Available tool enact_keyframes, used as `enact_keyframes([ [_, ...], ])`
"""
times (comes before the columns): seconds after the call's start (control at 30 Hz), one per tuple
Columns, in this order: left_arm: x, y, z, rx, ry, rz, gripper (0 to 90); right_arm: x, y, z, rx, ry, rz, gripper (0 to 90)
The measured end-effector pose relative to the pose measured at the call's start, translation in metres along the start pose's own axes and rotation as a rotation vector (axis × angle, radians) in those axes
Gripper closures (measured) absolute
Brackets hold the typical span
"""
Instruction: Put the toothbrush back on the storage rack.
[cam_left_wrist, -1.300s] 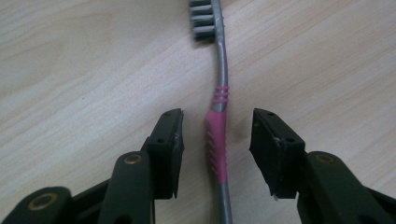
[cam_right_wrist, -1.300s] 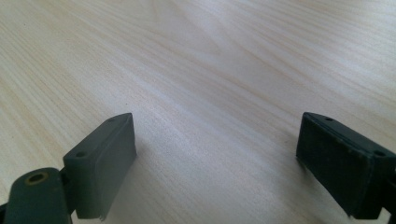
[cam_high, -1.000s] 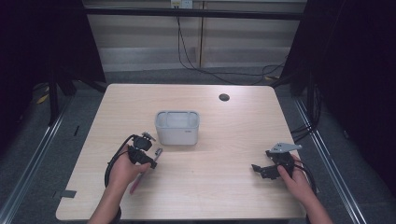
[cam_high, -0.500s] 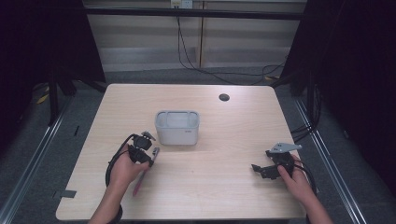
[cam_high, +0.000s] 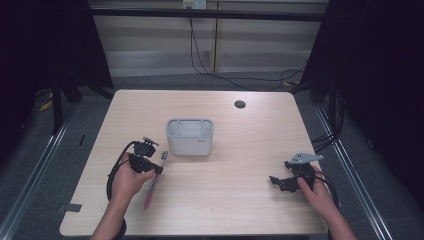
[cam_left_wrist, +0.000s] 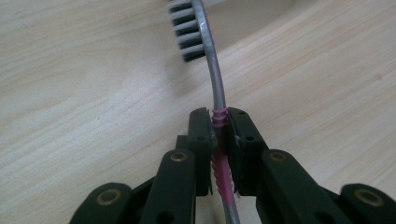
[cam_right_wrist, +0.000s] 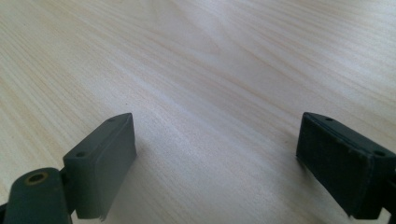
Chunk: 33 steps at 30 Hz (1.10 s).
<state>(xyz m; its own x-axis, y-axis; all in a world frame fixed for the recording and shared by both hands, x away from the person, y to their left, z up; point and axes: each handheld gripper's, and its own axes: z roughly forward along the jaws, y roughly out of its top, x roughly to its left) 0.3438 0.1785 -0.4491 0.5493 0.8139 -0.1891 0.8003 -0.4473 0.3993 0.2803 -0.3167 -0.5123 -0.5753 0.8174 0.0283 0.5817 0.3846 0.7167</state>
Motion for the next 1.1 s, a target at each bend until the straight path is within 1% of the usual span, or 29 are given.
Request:
enact_keyframes([
  [0.03,0.0,0.0,0.0,0.0,0.0,0.0,80.8,0.0,0.0,0.0,0.0,0.0,0.0,11.4],
  [0.07,0.001,0.0,-0.003,-0.018,-0.009,-0.01,80.8,0.0,0.0,0.0,0.0,0.0,0.0,11.4],
  [0.13,0.003,-0.001,-0.006,-0.03,-0.016,-0.011,80.8,0.0,0.0,0.0,0.0,0.0,0.0,11.4],
  [0.2,0.004,-0.002,-0.009,-0.05,-0.024,-0.024,80.8,0.0,0.0,0.0,0.0,0.0,-0.001,11.4],
  [0.27,0.006,-0.002,-0.012,-0.062,-0.024,-0.023,80.8,0.0,0.0,0.0,0.0,0.0,0.0,11.3],
  [0.3,0.006,-0.002,-0.014,-0.07,-0.024,-0.028,80.8,0.0,0.0,0.0,0.0,0.0,0.0,11.4],
  [0.37,0.008,-0.002,-0.016,-0.079,-0.032,-0.031,80.8,0.0,0.0,0.0,0.0,0.0,0.0,11.4],
  [0.4,0.008,-0.003,-0.017,-0.091,-0.027,-0.034,80.8,0.0,0.0,0.0,0.0,0.0,0.0,11.4],
  [0.47,0.009,-0.003,-0.018,-0.09,-0.029,-0.031,80.8,0.0,0.0,0.0,0.0,0.0,0.0,11.4],
  [0.5,0.009,-0.004,-0.02,-0.106,-0.03,-0.044,80.8,0.0,0.0,0.0,0.0,0.0,0.0,11.3],
  [0.53,0.011,-0.004,-0.021,-0.112,-0.035,-0.042,80.8,0.0,0.0,0.0,0.0,0.0,0.0,11.4],
  [0.57,0.012,-0.005,-0.022,-0.125,-0.036,-0.051,80.8,0.0,0.0,0.0,0.0,0.0,-0.001,11.4],
  [0.6,0.012,-0.005,-0.022,-0.125,-0.036,-0.051,80.8,0.0,0.0,0.0,0.0,0.0,-0.001,11.4],
  [0.67,0.013,-0.006,-0.025,-0.157,-0.044,-0.069,80.8,0.0,0.0,0.0,0.0,0.0,0.0,11.4],
  [0.7,0.014,-0.006,-0.028,-0.178,-0.042,-0.071,80.8,0.0,0.0,0.0,-0.001,0.0,-0.001,11.4],
  [0.73,0.014,-0.006,-0.029,-0.188,-0.043,-0.071,80.8,0.0,0.0,0.0,-0.001,0.0,-0.001,11.4],
  [0.87,0.015,-0.006,-0.032,-0.204,-0.05,-0.074,80.8,0.0,0.0,0.0,0.0,0.0,0.0,11.3],
  [0.97,0.017,-0.005,-0.037,-0.234,-0.057,-0.076,80.8,0.0,0.0,0.0,0.0,0.0,0.0,11.3],
  [1.03,0.018,-0.004,-0.039,-0.255,-0.062,-0.087,80.8,0.0,0.0,0.0,0.0,0.0,0.0,11.4],
  [1.1,0.018,-0.004,-0.041,-0.272,-0.052,-0.085,80.8,0.0,0.0,0.0,-0.001,0.0,-0.001,11.3],
])
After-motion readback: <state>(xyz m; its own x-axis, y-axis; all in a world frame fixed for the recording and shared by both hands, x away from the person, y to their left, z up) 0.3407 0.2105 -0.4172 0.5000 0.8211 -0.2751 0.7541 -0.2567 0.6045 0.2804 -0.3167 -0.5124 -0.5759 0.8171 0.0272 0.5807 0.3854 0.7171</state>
